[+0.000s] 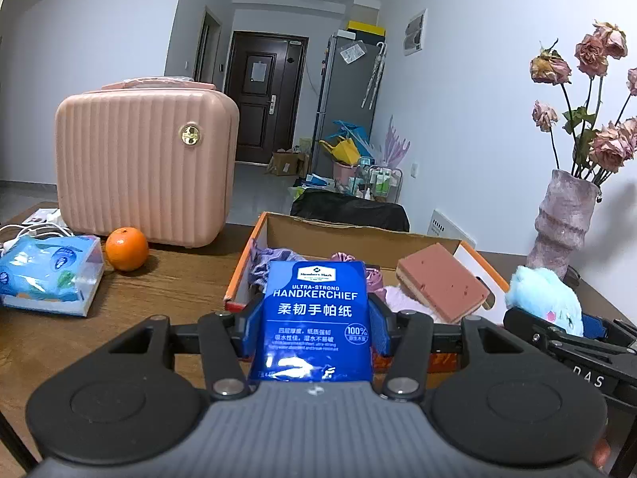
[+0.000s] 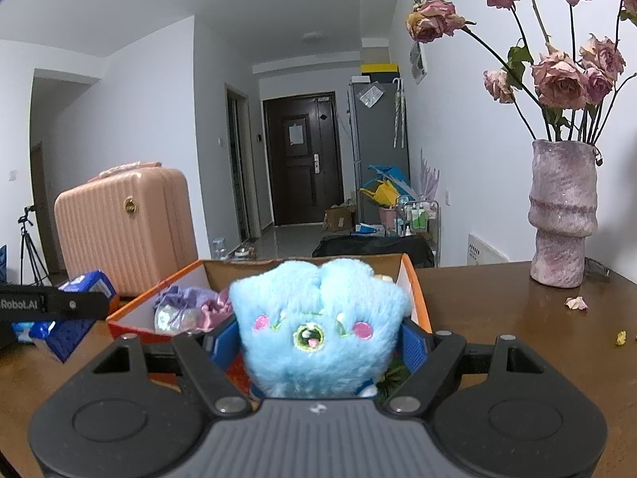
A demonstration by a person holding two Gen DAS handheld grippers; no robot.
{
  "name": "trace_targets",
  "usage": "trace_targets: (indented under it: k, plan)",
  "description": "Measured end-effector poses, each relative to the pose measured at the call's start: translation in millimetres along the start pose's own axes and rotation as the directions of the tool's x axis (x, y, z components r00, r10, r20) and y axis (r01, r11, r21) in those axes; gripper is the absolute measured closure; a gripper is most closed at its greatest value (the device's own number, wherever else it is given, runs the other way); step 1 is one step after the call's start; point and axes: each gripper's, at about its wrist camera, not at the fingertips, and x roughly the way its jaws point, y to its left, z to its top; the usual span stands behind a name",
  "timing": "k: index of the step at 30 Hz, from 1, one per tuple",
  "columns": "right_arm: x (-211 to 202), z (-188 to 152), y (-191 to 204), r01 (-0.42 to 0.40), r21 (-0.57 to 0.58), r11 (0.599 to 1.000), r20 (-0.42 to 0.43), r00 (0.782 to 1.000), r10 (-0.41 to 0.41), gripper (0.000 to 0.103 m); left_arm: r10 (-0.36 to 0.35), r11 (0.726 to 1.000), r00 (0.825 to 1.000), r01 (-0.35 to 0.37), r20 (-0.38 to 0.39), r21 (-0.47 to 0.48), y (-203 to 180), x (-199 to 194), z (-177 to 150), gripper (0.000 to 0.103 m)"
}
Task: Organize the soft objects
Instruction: 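Carry the packet in the left tool while the right tool carries the plush over the box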
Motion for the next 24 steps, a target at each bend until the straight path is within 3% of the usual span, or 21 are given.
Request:
trace_targets:
  k: [24]
  plan:
    - [78.1, 22.9, 1.7, 0.02, 0.01, 1.0, 0.026, 0.999, -0.02, 0.025, -0.006, 1.0, 1.0, 0.006, 0.019, -0.026, -9.7, 76.1, 36.1, 0.05]
